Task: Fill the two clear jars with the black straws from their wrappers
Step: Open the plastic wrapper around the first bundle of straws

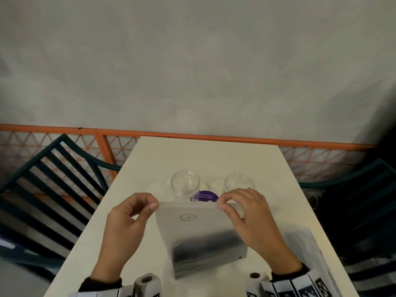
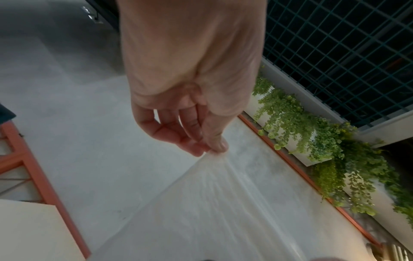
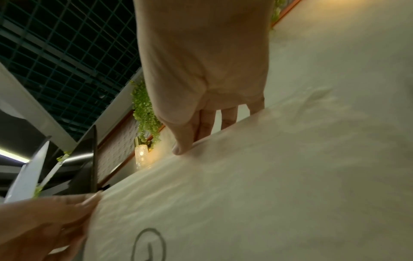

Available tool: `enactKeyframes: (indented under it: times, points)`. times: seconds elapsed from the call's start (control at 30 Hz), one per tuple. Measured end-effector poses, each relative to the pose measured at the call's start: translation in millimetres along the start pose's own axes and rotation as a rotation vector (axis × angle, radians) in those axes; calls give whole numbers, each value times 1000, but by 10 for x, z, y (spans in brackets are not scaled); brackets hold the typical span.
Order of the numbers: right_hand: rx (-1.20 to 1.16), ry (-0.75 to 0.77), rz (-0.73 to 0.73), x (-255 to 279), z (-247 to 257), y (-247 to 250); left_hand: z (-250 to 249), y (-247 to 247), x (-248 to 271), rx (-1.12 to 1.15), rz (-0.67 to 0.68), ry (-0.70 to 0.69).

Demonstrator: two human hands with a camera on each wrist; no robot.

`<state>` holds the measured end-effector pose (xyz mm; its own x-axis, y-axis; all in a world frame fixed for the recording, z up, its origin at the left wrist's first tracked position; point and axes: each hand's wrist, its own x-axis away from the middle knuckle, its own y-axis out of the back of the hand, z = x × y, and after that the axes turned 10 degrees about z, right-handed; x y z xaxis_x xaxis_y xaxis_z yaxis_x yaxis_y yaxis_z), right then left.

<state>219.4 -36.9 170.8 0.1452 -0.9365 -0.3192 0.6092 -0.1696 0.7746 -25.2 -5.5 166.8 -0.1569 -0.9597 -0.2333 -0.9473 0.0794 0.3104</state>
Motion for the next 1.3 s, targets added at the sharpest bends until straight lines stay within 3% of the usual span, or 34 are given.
enactKeyframes:
  times: [0.27, 0.43, 0.57, 0.73, 0.87, 1.03, 1.2, 1.27, 1.3]
  points:
    - [58, -107, -102, 261, -382, 317, 133, 192, -54, 27, -98, 61]
    - [-114, -227, -103, 359, -455, 394, 64, 213, -78, -125, -52, 69]
    - [-232, -220, -69, 338, -347, 377, -154, 43, -83, -552, -6, -141]
    - [-242, -179, -41, 320, -227, 265, -383, -670, -40, -563, 289, -342]
    - [-272, -173, -54, 339, -190, 244, -311, -940, -62, -704, 386, -408]
    - [-236, -203, -126, 360, -223, 258, -293, -852, -126, -785, 291, -231]
    - [-284, -300, -239, 383, -376, 389, -201, -405, -230, -885, -124, 66]
    - [-316, -320, -235, 365, -360, 363, -152, -306, -247, -831, -126, 131]
    - [-333, -328, -229, 342, -331, 329, -137, -293, -246, -755, -58, 155]
